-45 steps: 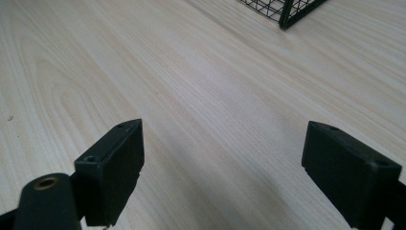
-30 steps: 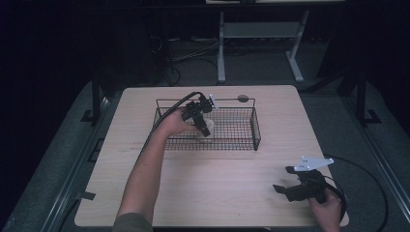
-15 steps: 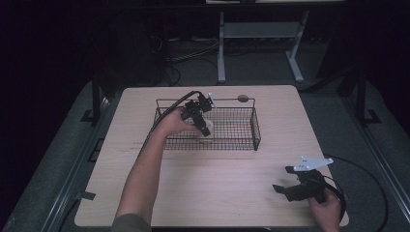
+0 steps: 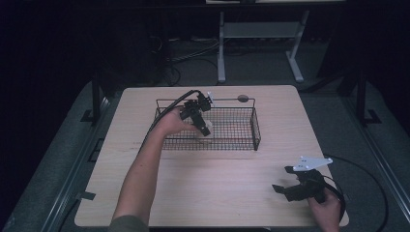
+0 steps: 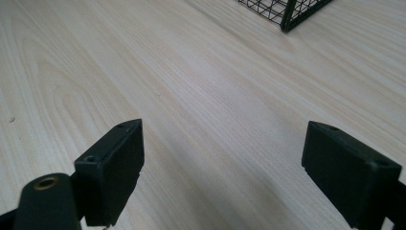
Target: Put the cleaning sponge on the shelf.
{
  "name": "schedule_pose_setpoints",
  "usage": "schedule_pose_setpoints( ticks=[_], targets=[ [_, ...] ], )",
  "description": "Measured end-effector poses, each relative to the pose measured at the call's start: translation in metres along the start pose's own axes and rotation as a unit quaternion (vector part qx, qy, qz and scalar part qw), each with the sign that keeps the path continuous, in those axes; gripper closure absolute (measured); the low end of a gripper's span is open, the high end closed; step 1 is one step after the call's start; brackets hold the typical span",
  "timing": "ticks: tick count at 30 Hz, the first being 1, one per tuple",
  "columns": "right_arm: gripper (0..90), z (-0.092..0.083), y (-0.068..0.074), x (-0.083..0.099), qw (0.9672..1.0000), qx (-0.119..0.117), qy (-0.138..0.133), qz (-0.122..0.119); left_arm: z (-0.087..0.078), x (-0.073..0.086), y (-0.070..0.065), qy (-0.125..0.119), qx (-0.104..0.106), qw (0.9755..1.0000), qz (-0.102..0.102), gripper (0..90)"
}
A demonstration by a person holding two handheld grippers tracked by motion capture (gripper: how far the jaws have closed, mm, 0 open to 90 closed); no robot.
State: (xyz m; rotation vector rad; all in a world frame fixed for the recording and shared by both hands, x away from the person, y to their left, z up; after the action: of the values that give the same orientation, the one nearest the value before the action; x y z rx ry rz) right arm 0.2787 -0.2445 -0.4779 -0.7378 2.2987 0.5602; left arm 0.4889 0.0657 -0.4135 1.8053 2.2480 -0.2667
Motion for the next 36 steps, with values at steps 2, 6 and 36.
schedule_pose_setpoints(
  ticks=[2, 6, 36],
  targets=[
    [14.2, 0.000, 0.000, 0.000, 1.0000, 0.001, -0.001, -0.001, -0.002, 0.001, 0.000, -0.002, 0.002, 1.0000, -0.004, 19.7],
    [14.2, 0.000, 0.001, 0.000, 1.0000, 0.001, 0.000, -0.001, -0.005, 0.002, -0.002, -0.001, 0.004, 1.0000, -0.002, 19.2],
    [14.2, 0.000, 0.002, 0.000, 1.0000, 0.001, 0.001, -0.002, -0.040, 0.009, -0.025, -0.009, -0.010, 0.9997, 0.020, 19.0]
  ],
)
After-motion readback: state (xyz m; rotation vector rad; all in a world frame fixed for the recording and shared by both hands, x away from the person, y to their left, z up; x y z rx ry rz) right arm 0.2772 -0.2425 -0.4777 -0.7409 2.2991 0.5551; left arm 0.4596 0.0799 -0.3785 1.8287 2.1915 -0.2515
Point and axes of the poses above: each handheld gripper's, and its own axes: z roughly forward along the jaws, x roughly out of its underside, y roughly to its left, the point moved 4 cm from there along z, roughly forward along the jaws, and after that the axes turned 9 degrees about z, right-handed, at the moved point
